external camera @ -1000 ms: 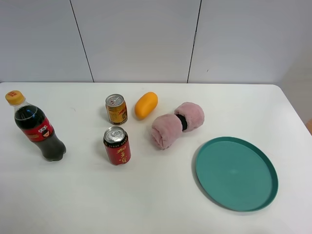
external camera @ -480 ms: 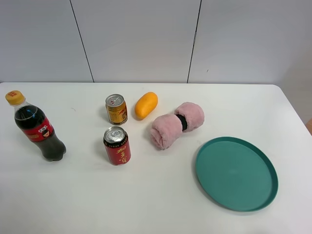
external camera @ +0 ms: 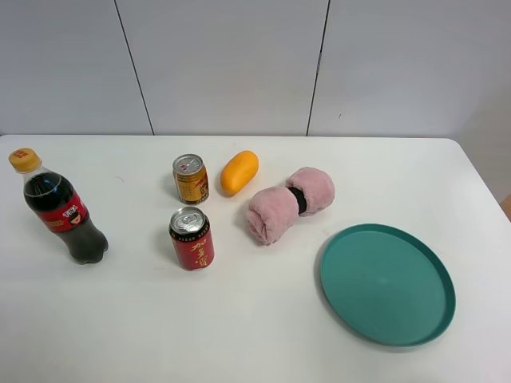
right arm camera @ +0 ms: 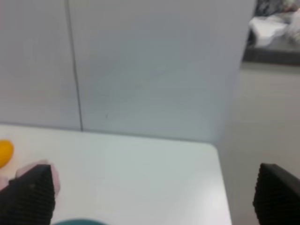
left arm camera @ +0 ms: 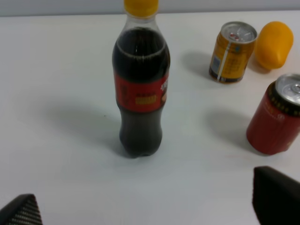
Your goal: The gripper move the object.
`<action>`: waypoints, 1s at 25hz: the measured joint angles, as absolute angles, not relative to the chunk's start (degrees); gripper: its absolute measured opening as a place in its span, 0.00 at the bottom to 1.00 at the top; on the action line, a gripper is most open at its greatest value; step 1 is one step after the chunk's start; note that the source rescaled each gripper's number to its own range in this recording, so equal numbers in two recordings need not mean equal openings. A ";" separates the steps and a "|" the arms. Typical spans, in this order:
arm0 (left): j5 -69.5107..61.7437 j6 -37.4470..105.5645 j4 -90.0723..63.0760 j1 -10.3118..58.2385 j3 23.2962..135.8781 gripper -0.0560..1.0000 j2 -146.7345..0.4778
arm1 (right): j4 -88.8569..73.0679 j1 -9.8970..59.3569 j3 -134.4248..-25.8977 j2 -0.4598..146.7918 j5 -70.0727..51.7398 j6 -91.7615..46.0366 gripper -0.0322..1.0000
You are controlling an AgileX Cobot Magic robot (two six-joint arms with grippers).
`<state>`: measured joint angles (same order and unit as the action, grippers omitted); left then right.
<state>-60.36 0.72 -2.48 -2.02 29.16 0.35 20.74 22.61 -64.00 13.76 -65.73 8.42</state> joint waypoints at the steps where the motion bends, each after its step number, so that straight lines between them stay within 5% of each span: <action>1: -60.36 0.72 -2.48 -2.02 29.16 1.00 0.35 | 19.37 21.34 -62.22 13.55 -64.99 7.96 0.78; 10: -60.36 0.72 -2.42 -2.02 29.16 1.00 0.35 | 8.95 1.17 -52.73 8.49 -57.92 5.68 0.78; 25: -60.36 0.72 -2.42 -2.02 29.16 1.00 0.35 | 3.37 -1.98 -32.75 -0.20 -59.25 4.73 0.78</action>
<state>-60.36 0.72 -2.42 -2.02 29.16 0.35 3.37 -1.98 -32.75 -0.20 -59.25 4.73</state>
